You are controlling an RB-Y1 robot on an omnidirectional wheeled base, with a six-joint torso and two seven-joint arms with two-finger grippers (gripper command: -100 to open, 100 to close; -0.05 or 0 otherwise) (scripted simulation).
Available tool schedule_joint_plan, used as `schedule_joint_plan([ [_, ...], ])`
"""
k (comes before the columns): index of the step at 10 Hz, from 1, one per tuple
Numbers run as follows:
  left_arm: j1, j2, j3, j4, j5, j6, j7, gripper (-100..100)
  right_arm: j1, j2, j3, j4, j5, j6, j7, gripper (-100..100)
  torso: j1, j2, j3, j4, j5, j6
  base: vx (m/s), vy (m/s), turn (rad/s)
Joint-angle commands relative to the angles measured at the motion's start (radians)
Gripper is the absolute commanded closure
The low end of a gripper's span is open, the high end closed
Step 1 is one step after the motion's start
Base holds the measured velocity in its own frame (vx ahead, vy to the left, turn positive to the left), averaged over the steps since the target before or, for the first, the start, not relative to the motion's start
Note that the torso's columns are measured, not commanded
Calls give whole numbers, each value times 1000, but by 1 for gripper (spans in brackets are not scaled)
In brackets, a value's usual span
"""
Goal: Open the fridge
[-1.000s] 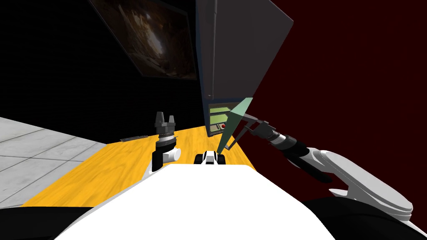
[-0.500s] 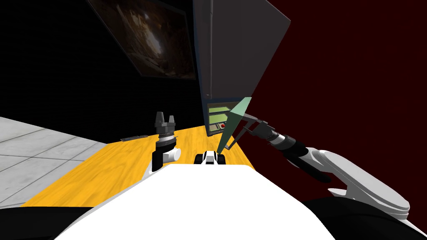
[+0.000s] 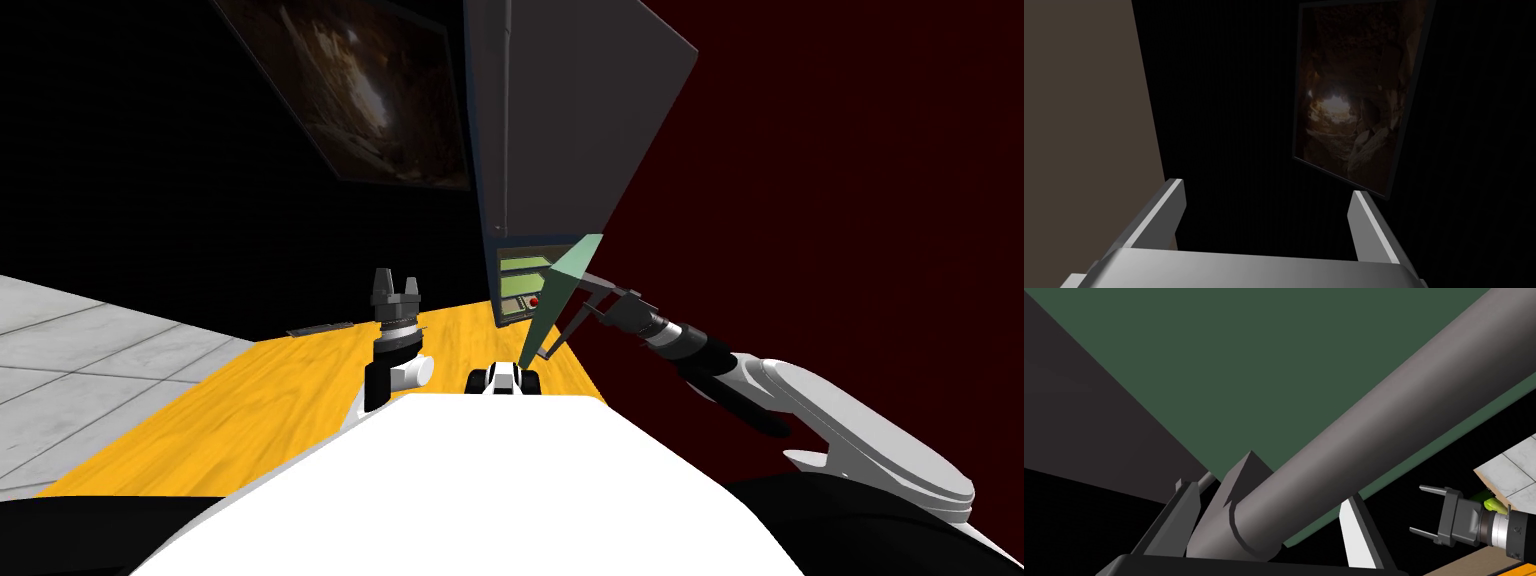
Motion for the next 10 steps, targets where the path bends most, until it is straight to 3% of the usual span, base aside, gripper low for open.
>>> schedule_joint_plan([
  [1, 0, 0, 0, 0, 0, 0, 0, 0, 0, -3, 9, -29, -8, -35, 7, 100, -10, 2, 1, 1, -3, 2, -97, -246, 74],
  [4, 0, 0, 0, 0, 0, 0, 0, 0, 0, -3, 17, -46, -12, -54, 12, 100, 1, 9, 7, 3, -2, 6, -94, -165, 28],
  [10, 0, 0, 0, 0, 0, 0, 0, 0, -1, -4, 24, -63, -16, -72, 17, 100, 8, 15, 10, 7, 2, 4, -32, -63, 8],
])
